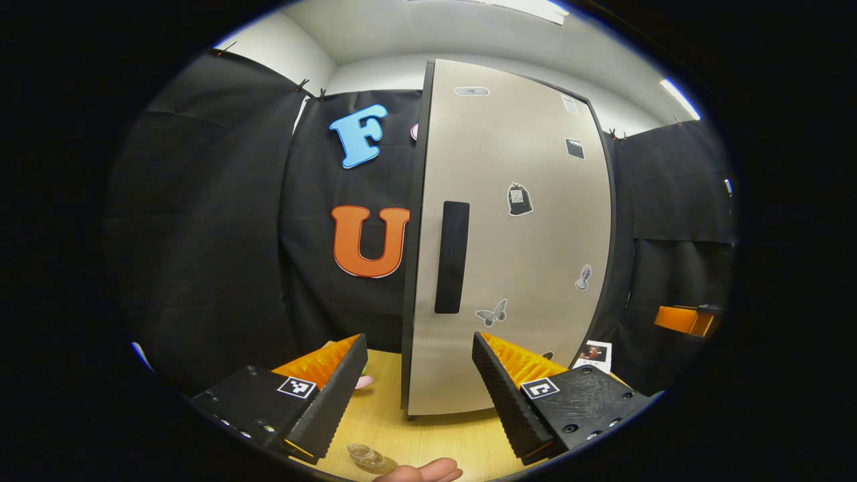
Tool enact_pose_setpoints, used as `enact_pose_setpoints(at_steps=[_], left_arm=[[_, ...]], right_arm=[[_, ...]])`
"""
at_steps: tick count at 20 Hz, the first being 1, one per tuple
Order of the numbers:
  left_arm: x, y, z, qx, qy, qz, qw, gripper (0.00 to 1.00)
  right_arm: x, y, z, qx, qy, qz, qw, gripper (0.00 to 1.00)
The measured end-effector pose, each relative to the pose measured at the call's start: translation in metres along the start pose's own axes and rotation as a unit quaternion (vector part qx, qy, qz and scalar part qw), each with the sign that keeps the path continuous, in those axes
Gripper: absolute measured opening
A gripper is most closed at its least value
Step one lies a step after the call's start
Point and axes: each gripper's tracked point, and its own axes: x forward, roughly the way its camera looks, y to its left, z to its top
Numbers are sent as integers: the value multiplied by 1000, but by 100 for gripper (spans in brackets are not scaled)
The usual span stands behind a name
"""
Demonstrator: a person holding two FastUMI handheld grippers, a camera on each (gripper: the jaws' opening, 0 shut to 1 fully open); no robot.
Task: Open the cabinet door with the right hand, grasp the bottle in the cabinet with the left hand and place it on the coaster, then close the cabinet door with the right hand.
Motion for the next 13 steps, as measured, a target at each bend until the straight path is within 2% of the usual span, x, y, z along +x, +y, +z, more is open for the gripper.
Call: enact_pose_setpoints(at_steps=[13], left_arm=[[-3, 3, -6, -1, 9, 0, 1000, 95]], right_arm=[[-2, 1, -5, 8, 8, 2, 1000, 96]])
